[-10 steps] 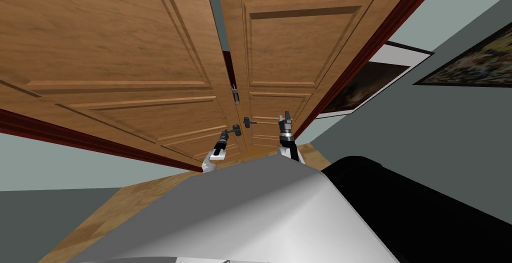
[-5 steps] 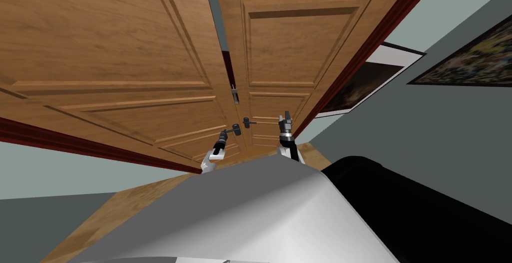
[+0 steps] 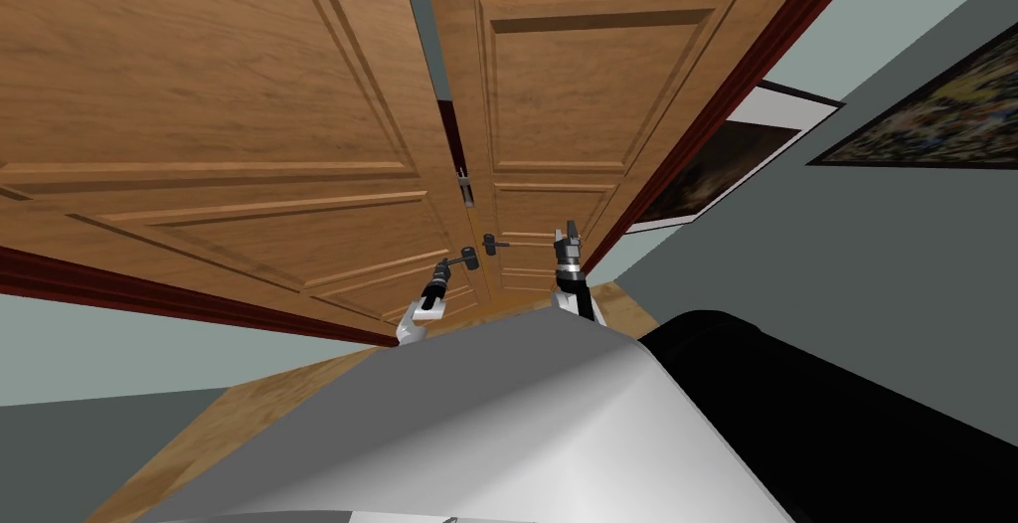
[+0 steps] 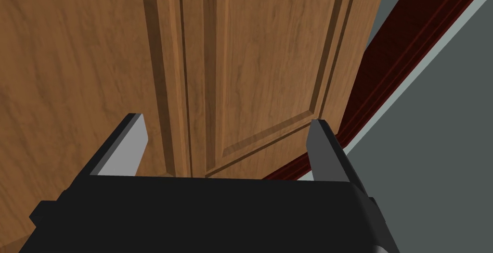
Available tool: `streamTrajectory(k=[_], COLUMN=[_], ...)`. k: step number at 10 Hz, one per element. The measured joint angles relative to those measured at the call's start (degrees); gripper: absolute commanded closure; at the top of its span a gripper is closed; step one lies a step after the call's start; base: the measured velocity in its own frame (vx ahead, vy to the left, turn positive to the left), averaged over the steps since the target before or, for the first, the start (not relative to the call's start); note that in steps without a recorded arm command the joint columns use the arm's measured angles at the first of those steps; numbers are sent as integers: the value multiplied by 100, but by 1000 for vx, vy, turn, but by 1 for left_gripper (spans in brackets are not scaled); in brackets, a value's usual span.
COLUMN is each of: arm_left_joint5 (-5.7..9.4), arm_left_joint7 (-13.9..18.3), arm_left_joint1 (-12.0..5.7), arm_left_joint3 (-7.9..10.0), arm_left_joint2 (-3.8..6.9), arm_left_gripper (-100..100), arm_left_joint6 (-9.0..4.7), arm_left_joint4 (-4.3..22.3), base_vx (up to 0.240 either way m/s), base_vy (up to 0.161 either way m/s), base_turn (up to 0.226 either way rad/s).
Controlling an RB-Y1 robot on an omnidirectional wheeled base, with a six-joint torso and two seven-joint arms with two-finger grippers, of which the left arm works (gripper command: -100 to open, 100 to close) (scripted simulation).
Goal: Push the door open
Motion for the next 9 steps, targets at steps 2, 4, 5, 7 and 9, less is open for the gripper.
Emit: streamTrajectory(k=[2, 4, 5, 7, 9], arm_left_joint5=[-119, -239, -270, -284, -245], arm_left_joint7=[150, 275, 337, 362, 417], arm_left_joint1=[25, 59, 47, 86, 71], arm_left_joint3=[57, 50, 72, 116, 31], arm_left_joint2=[34, 37, 65, 74, 170], arm_left_gripper=[100, 100, 100, 100, 100], arm_left_joint6=[72, 265, 290, 225, 338], arm_left_joint4=[-13, -172, -144, -108, -196], base_vx=[7, 15, 11, 2, -3], base_vy=[25, 18, 9, 4, 2], base_turn=[-48, -35, 3, 8, 2])
